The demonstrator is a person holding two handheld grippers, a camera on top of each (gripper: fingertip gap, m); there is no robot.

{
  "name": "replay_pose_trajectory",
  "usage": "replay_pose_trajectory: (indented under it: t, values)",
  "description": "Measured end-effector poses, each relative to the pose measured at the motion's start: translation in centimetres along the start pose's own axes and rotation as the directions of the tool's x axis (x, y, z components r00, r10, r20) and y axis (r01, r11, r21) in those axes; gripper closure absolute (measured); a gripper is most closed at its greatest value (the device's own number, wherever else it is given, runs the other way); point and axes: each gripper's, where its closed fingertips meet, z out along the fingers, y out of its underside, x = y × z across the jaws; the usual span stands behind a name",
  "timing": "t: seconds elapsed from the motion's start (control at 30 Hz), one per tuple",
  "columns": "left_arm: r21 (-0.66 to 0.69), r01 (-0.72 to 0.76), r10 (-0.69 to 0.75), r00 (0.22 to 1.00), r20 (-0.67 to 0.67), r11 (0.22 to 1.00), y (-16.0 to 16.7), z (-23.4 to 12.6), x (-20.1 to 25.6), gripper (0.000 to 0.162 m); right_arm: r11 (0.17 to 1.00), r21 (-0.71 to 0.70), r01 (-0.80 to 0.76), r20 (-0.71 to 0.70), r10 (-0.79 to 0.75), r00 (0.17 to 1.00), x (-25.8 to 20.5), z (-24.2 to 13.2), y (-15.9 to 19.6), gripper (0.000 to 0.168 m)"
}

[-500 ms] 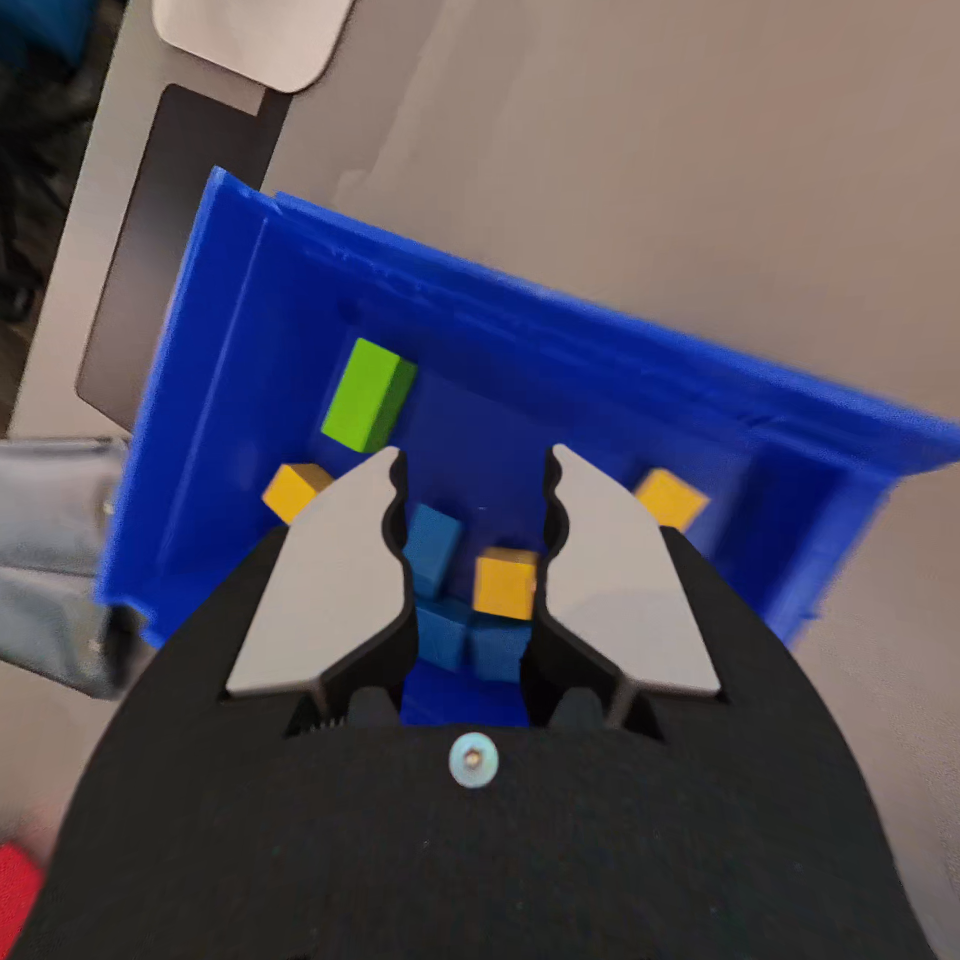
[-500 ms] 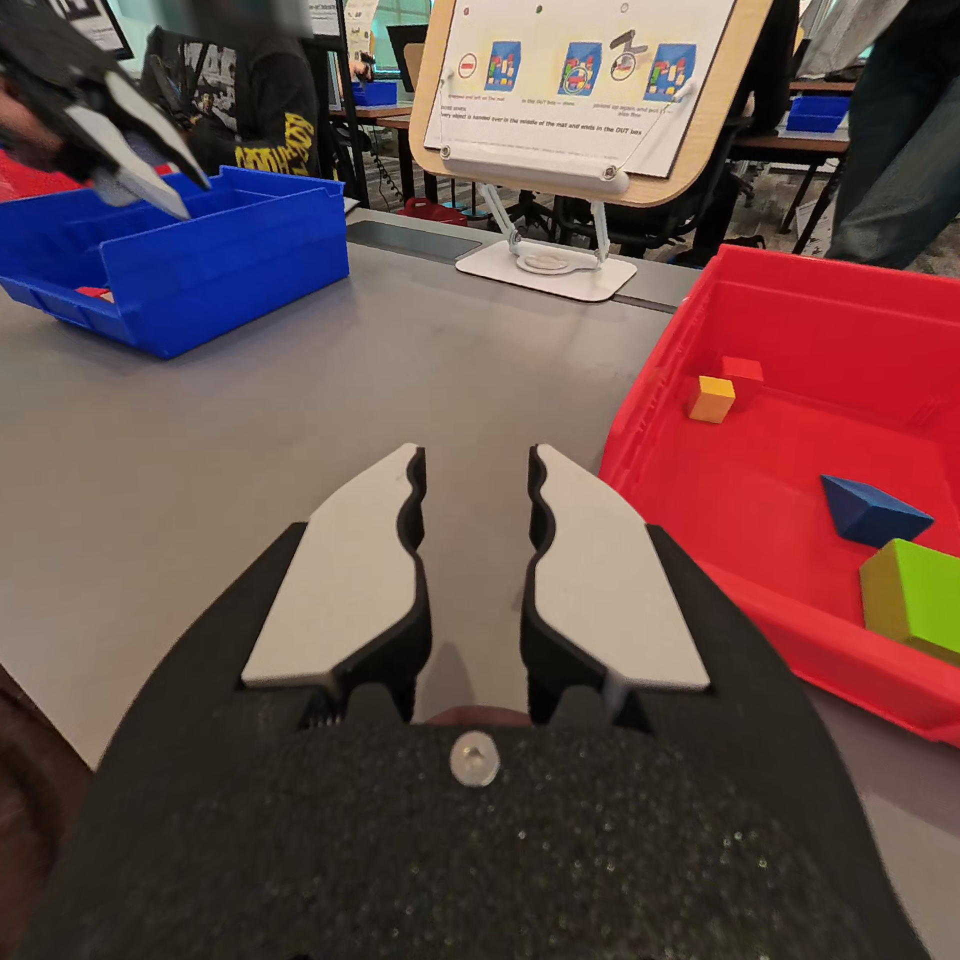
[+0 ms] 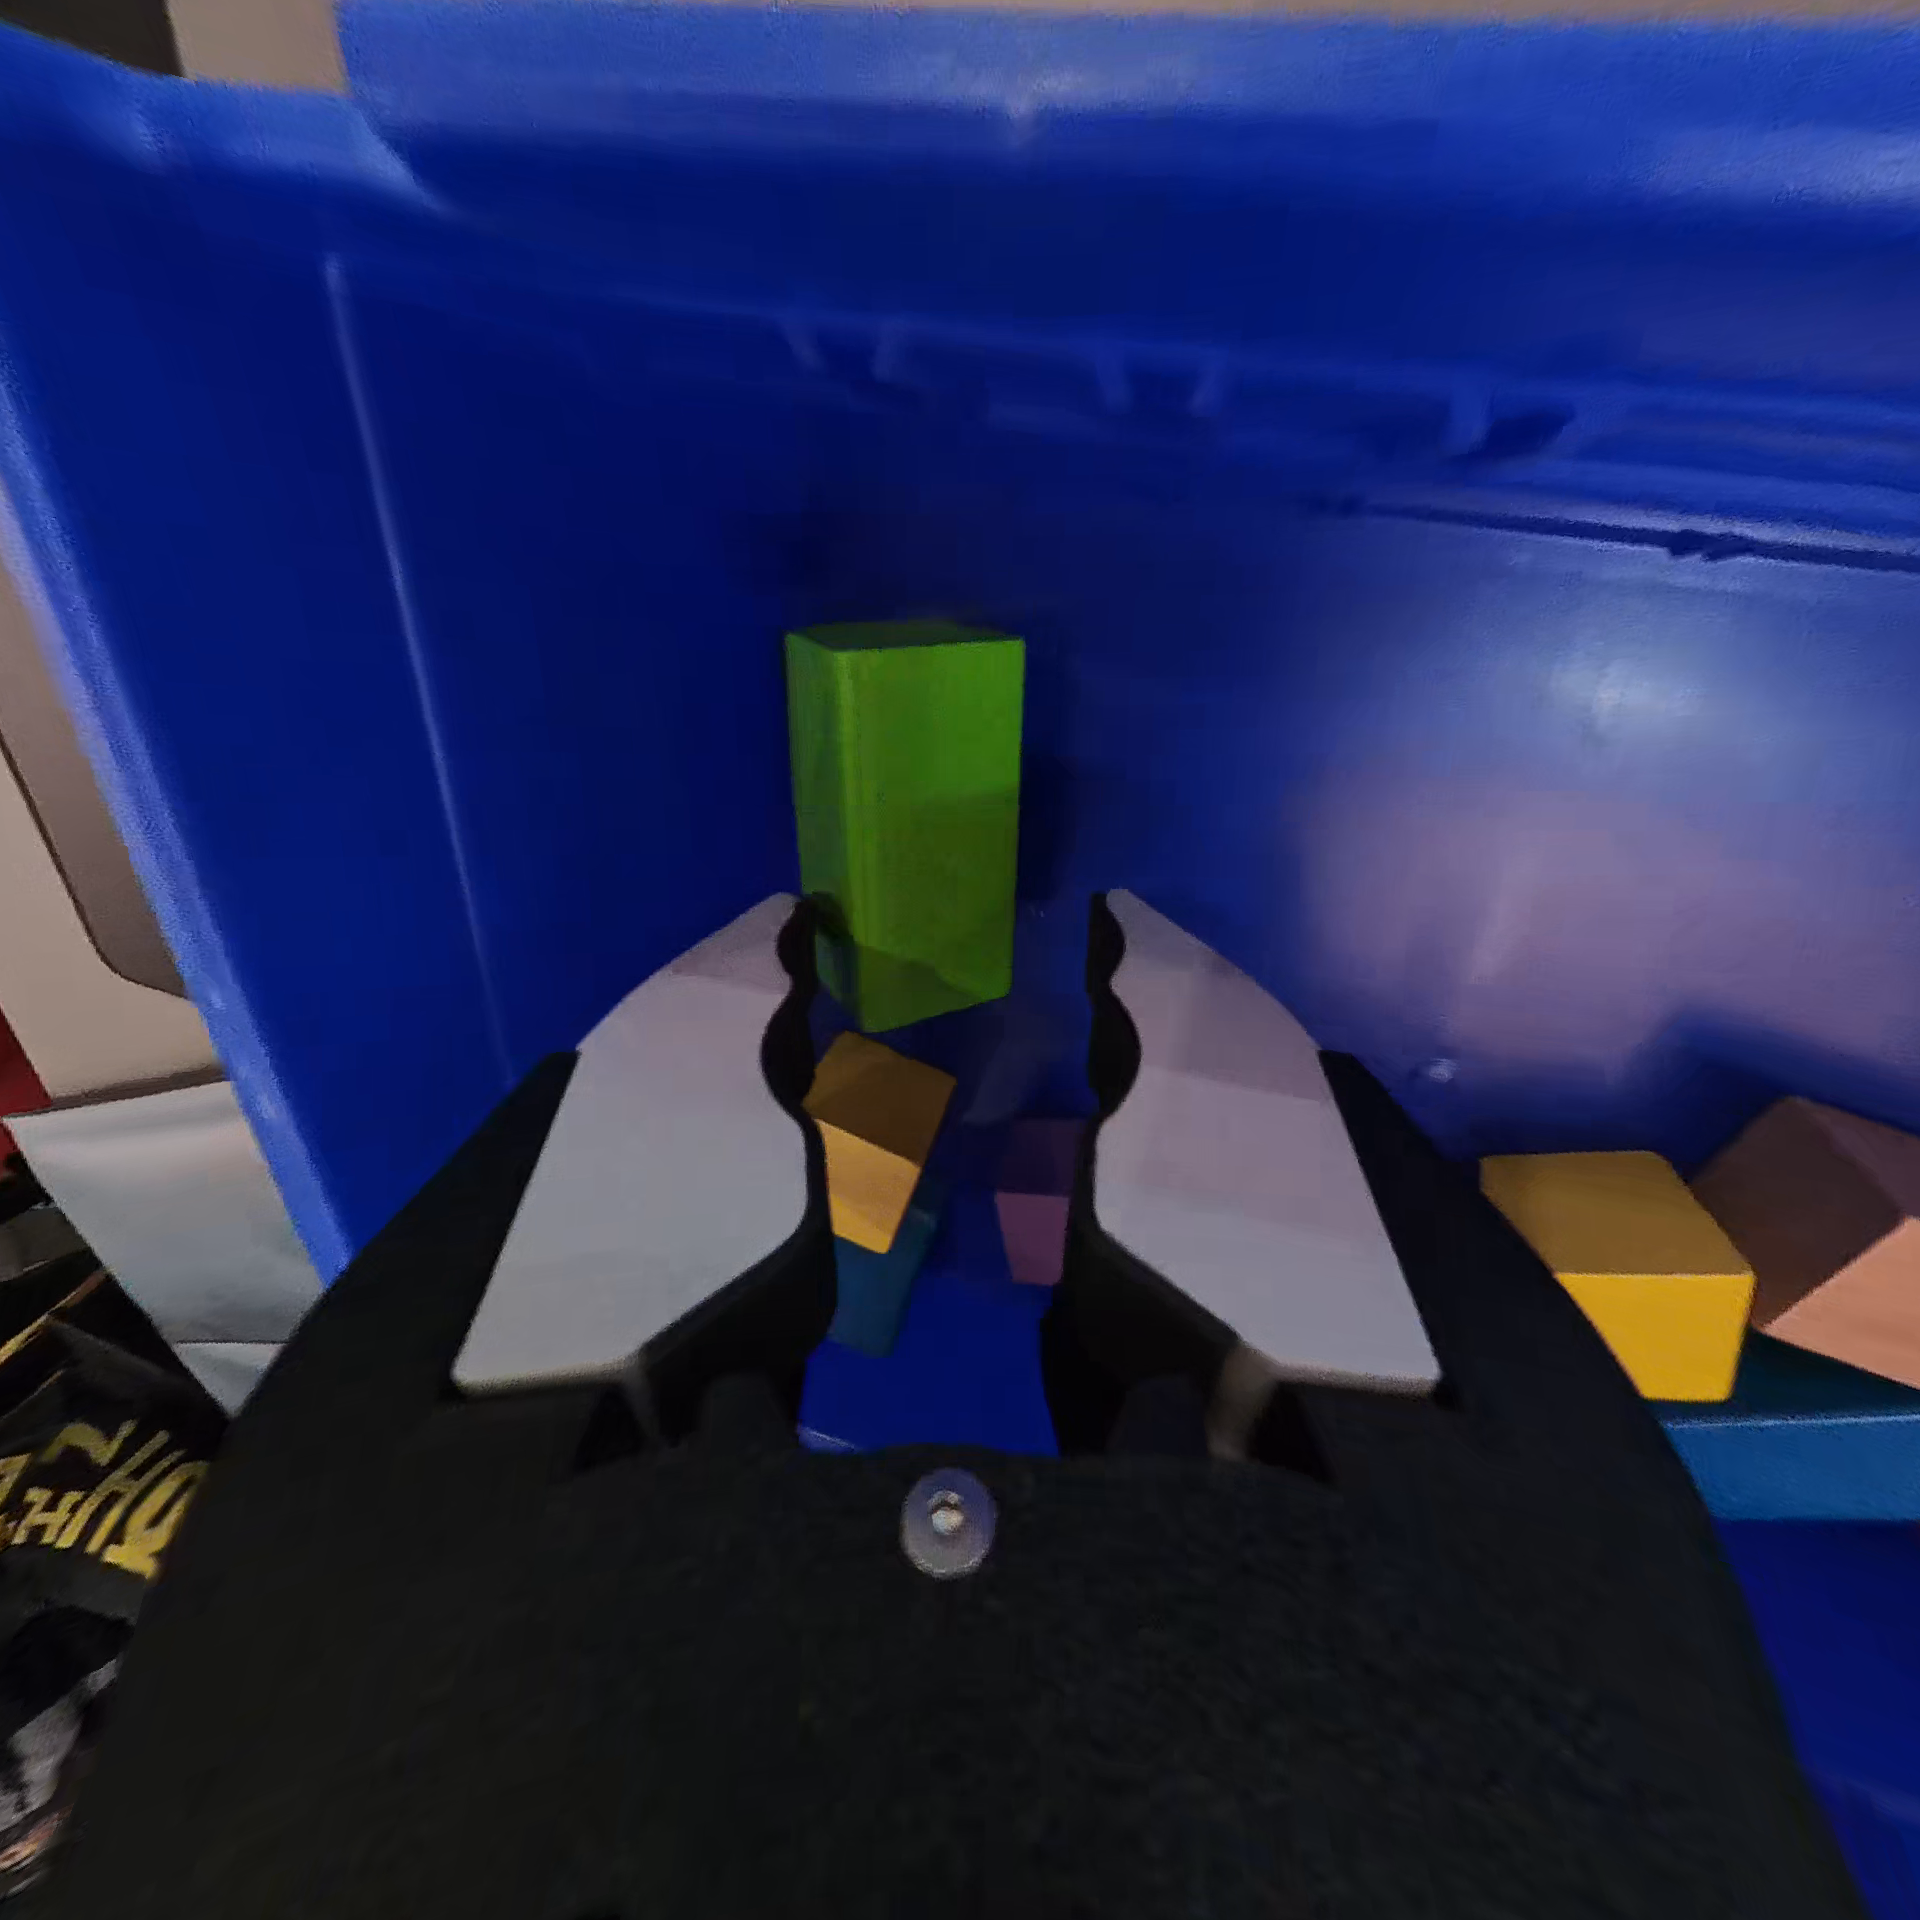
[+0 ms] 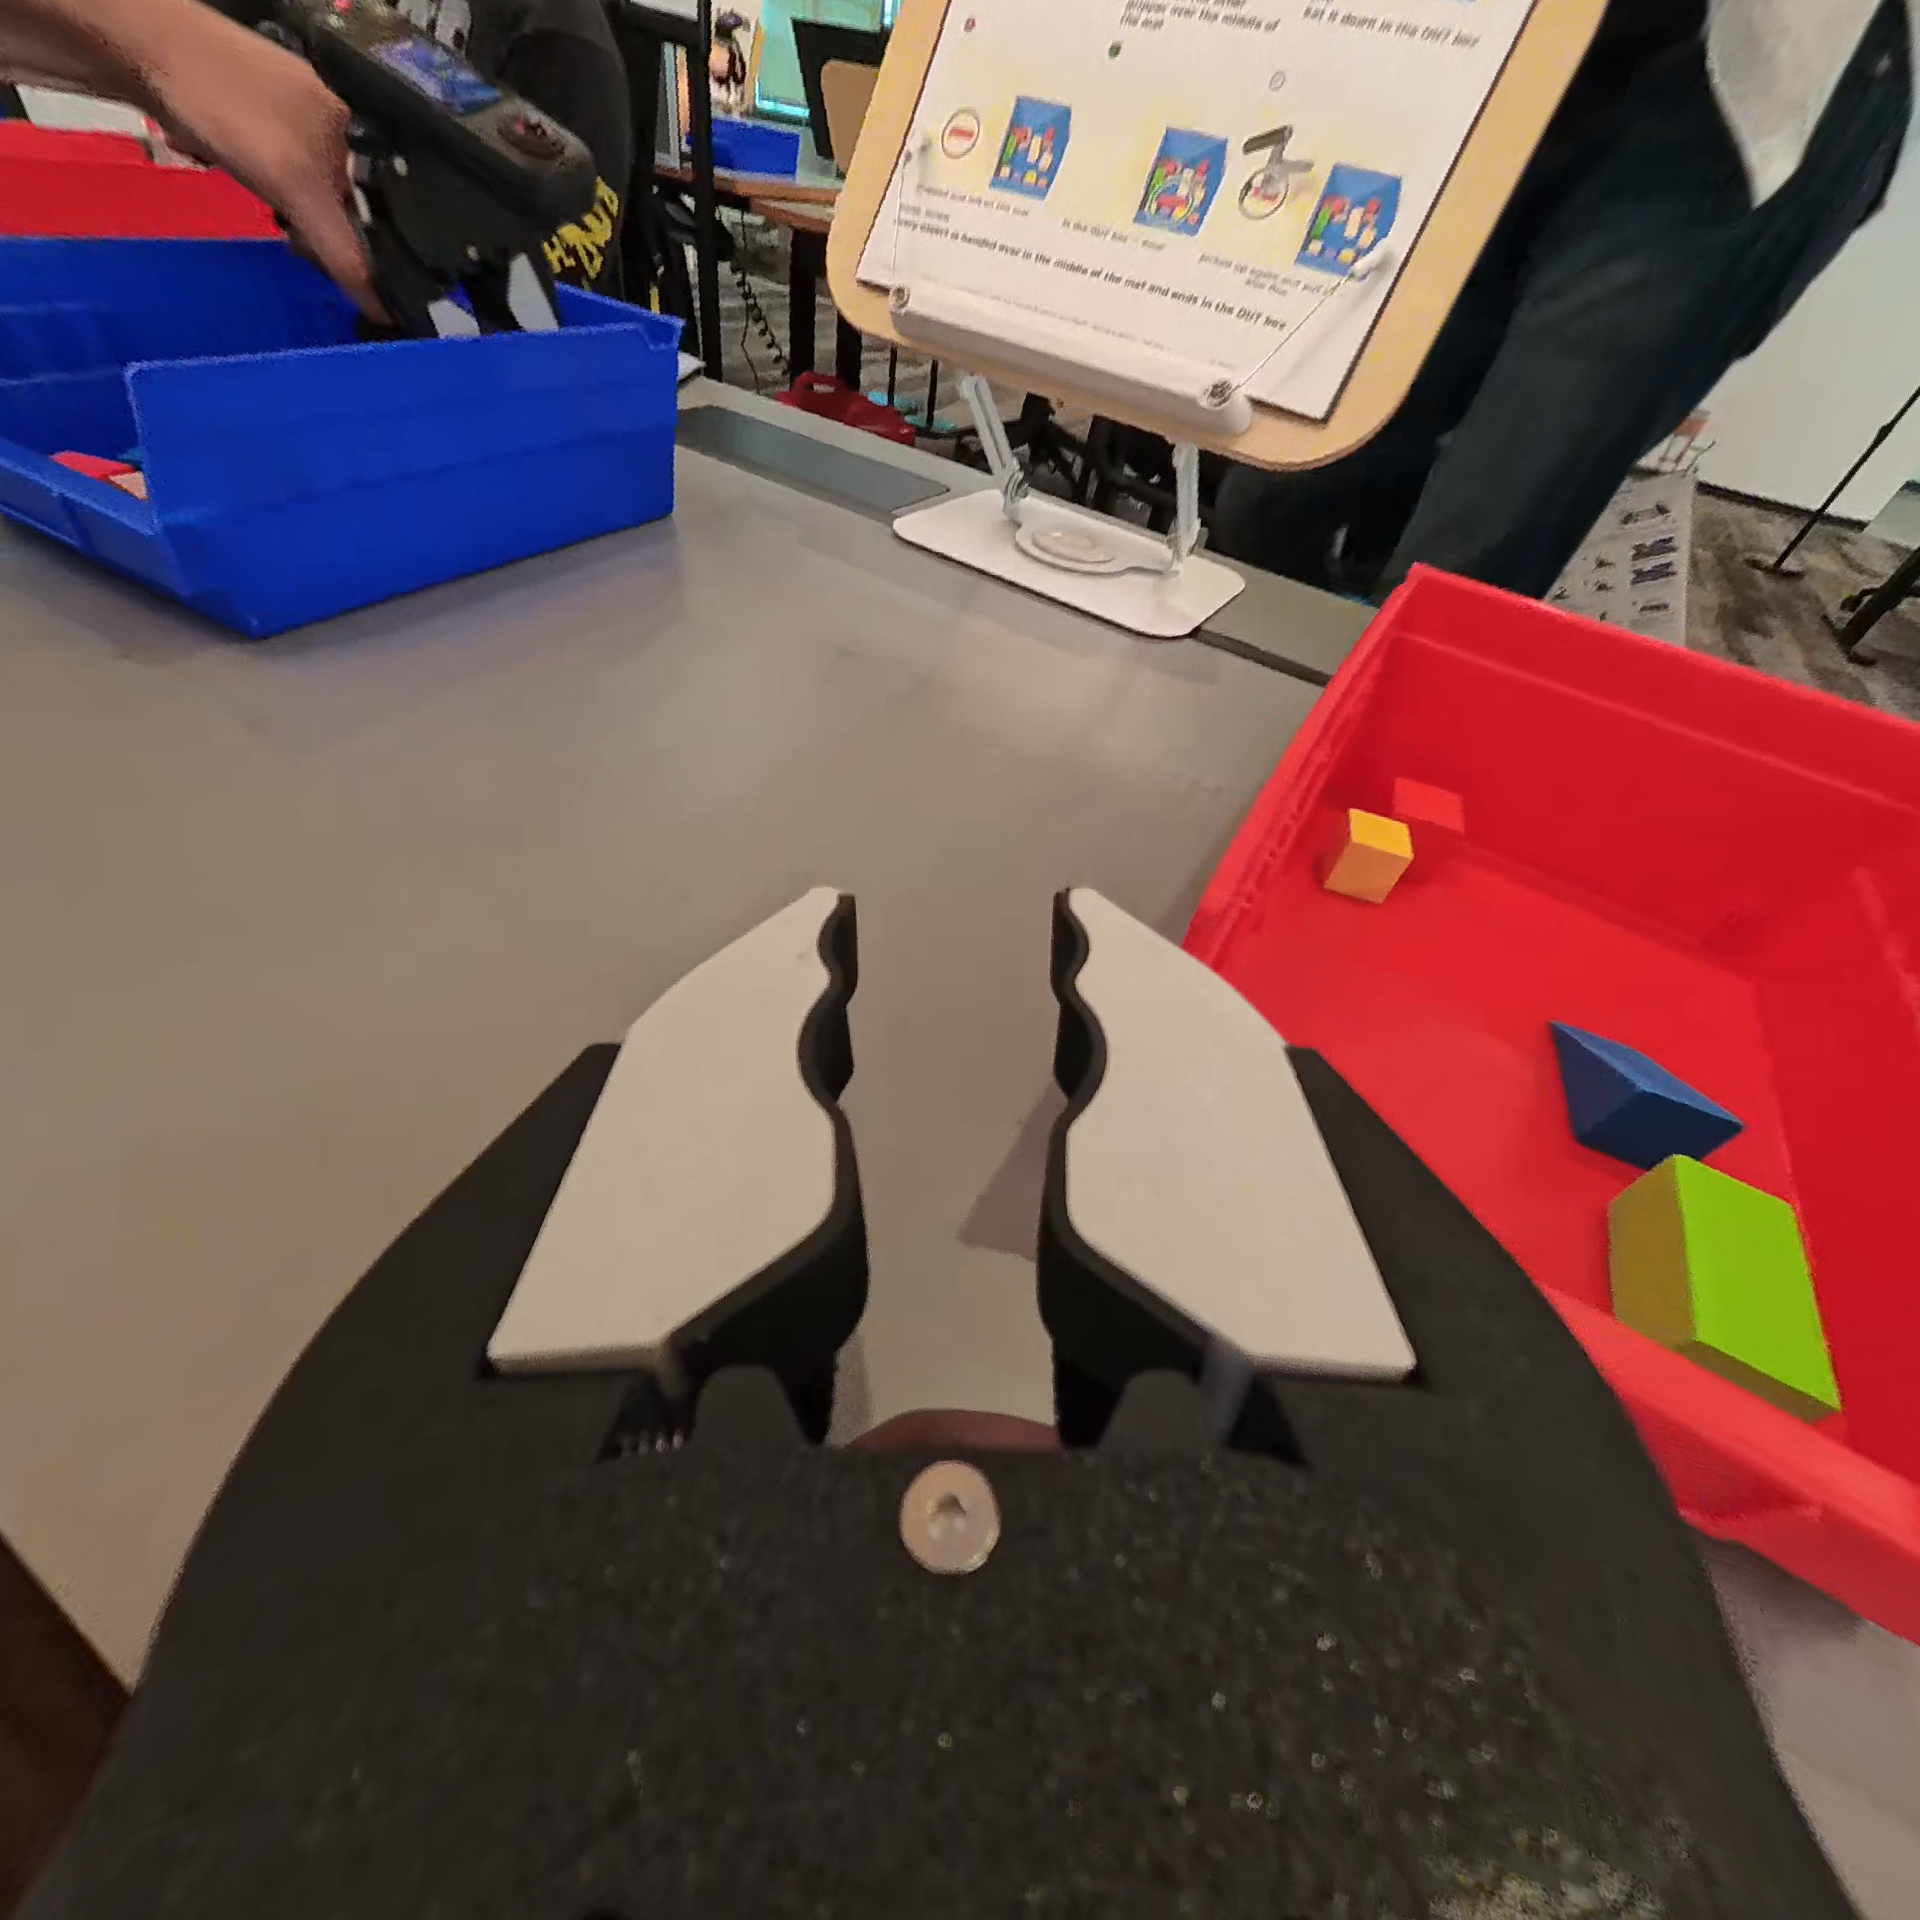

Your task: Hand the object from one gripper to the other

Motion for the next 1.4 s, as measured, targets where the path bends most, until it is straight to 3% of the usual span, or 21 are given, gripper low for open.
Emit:
replay_pose_trajectory:
  t: [0.13, 0.27, 0.47, 0.63, 0.73, 0.87, 1.0, 1.1, 1.27, 1.4]
  values:
    - [-0.025, -0.012, 0.013, 1.000, 0.001, 1.000, 0.3, 0.6, -0.4, 0.111, 0.998, -0.046, 0.046, 0.025, -0.045, 0.999, -1.1, 0.9, 1.0, 0.133]
    - [-0.021, -0.009, 0.009, 1.000, 0.000, 1.000, 0.2, 1.1, -0.2, 0.120, 0.995, -0.065, 0.071, 0.053, -0.068, 0.996, -2.1, 1.5, 1.3, 0.133]
    - [-0.065, 0.078, -0.081, 0.996, -0.042, 0.995, 0.5, 0.6, 0.8, 0.125, 0.996, -0.062, 0.071, 0.067, -0.067, 0.995, -2.5, 1.6, 1.2, 0.133]
    - [0.133, 0.220, -0.219, 0.975, -0.024, 0.966, -0.2, -4.7, 1.9, 0.127, 0.999, -0.040, 0.026, 0.089, -0.023, 0.996, -2.8, 1.2, 0.6, 0.133]
    - [0.374, 0.321, -0.315, 0.946, -0.079, 0.870, -1.3, -10.2, 4.0, 0.128, 1.000, -0.031, 0.000, 0.122, 0.004, 0.993, -3.3, 1.2, 0.4, 0.133]
    - [0.652, 0.408, -0.345, 0.910, -0.231, 0.639, -3.6, -16.9, 8.6, 0.128, 0.998, -0.003, -0.070, 0.235, 0.069, 0.970, -5.3, 2.7, -1.1, 0.134]
    - [0.796, 0.469, -0.190, 0.883, -0.429, 0.382, -8.6, -22.3, 14.4, 0.128, 0.993, 0.020, -0.116, 0.448, 0.095, 0.889, -9.1, 5.8, -5.2, 0.132]
    - [0.838, 0.506, -0.027, 0.859, -0.512, 0.203, -12.5, -25.8, 17.5, 0.128, 0.982, 0.054, -0.180, 0.616, 0.109, 0.780, -12.3, 8.0, -10.1, 0.128]
    - [0.840, 0.535, 0.091, 0.835, -0.542, 0.091, -17.6, -27.6, 20.1, 0.128, 0.924, 0.067, -0.376, 0.797, 0.177, 0.577, -15.9, 9.8, -17.4, 0.124]
    - [0.830, 0.555, 0.137, 0.819, -0.558, 0.059, -19.8, -27.3, 21.4, 0.128, 0.879, 0.087, -0.469, 0.807, 0.214, 0.551, -16.1, 11.0, -19.5, 0.123]
